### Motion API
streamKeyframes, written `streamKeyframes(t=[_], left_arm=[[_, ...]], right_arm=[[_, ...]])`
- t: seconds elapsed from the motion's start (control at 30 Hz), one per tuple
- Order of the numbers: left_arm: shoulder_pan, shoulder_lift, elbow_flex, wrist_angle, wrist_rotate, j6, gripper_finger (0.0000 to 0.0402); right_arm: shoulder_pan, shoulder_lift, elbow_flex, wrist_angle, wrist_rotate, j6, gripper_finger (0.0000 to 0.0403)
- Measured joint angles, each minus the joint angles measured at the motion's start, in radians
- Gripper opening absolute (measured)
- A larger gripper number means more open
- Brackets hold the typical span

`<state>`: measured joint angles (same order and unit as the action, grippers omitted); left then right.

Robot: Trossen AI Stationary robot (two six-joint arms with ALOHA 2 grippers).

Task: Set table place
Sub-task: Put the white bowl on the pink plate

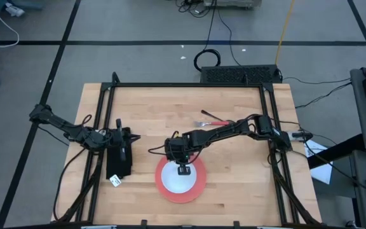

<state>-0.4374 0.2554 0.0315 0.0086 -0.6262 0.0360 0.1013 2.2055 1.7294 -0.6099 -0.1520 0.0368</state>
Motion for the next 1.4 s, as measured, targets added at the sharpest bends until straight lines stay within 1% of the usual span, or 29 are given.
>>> streamKeyframes(t=[0.17,0.4,0.5,0.8,1.1,1.4], left_arm=[[0.000,0.000,0.000,0.000,0.000,0.000,0.0031],[0.000,0.000,0.000,0.000,0.000,0.000,0.0031],[0.000,0.000,0.000,0.000,0.000,-0.005,0.0031],[0.000,0.000,0.000,0.000,0.000,-0.010,0.0031],[0.000,0.000,0.000,0.000,0.000,-0.012,0.0031],[0.000,0.000,0.000,0.000,0.000,-0.019,0.0031]], right_arm=[[0.004,0.000,0.000,0.002,0.003,-0.021,0.0010],[0.006,0.005,-0.003,-0.007,0.013,-0.019,0.0055],[0.006,0.005,-0.003,-0.002,0.009,-0.018,0.0068],[0.013,0.005,-0.003,-0.001,0.000,-0.009,0.0070],[0.053,-0.018,-0.001,0.004,-0.003,-0.003,0.0070],[0.050,-0.040,0.000,0.013,0.001,0.004,0.0070]])
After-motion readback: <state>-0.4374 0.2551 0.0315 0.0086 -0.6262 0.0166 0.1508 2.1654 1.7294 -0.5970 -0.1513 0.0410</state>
